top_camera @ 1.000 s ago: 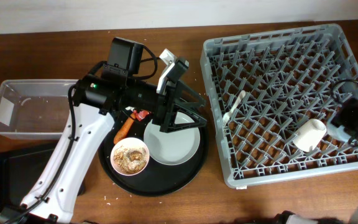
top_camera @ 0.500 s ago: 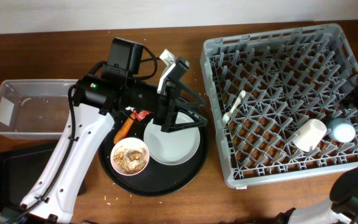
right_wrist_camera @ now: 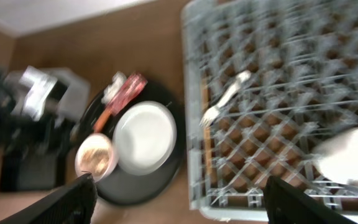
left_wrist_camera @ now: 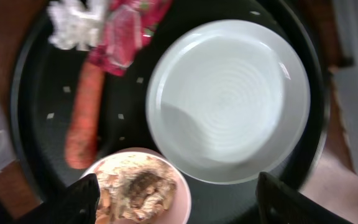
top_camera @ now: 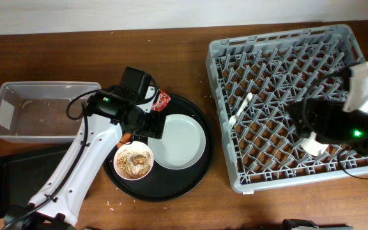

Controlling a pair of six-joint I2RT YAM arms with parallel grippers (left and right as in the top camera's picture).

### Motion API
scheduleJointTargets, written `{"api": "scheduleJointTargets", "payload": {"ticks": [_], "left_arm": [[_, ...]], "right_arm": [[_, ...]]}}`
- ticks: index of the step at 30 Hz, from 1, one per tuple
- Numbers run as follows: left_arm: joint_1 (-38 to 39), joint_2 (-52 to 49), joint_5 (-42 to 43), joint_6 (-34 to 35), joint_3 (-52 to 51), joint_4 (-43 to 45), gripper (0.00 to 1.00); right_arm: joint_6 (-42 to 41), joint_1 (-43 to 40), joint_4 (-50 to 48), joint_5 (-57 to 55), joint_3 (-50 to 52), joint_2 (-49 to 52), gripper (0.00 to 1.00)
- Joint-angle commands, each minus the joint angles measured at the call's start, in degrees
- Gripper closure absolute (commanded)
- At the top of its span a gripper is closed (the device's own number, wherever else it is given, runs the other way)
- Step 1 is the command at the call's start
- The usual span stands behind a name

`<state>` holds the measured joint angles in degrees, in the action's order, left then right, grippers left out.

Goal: Sort waste into correct bins and load items into the dishwasher rack
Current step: 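Grasp the red wrapper and tissue with the left gripper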

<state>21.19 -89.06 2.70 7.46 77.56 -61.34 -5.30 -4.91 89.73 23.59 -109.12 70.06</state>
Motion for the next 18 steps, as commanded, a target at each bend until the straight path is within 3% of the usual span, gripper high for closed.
{"api": "scheduleJointTargets", "payload": {"ticks": [1, 3, 4, 6, 10, 14, 18], "left_arm": [[-1.1, 0.2, -4.4, 3.8, -0.3, -1.1, 0.25], [-0.8, 0.2, -2.3, 4.1, -2.9, -1.3, 0.32], [0.1, 0.2, -3.2, 4.1, -6.2, -0.3, 0.32], [0.1, 0.2, -4.6, 5.4, -8.2, 2.0, 0.32], [-1.5, 0.2, -6.6, 5.3, -6.6, 5.9, 0.31], [-2.4, -4.0, -10.6, -2.1, -6.6, 15.6, 0.31], [-2.4, -12.3, -9.0, -8.3, -6.6, 26.6, 0.34]], "right_arm": [[2.1, 8.9, 0.8, 0.2, 0.3, 2.2, 0.16], [1.9, 13.1, 0.7, -0.8, 0.3, 3.5, 0.16], [1.9, 14.3, 0.7, -1.8, 0.3, 4.4, 0.16], [1.5, 15.3, 1.3, -1.3, 0.9, 7.3, 0.27], [1.4, 24.0, 0.0, -3.0, 7.4, 14.4, 0.32], [-1.4, 26.8, -3.4, -3.3, 8.8, 16.9, 0.33], [-2.4, 26.8, -2.1, -3.3, 8.8, 10.4, 0.33]]}}
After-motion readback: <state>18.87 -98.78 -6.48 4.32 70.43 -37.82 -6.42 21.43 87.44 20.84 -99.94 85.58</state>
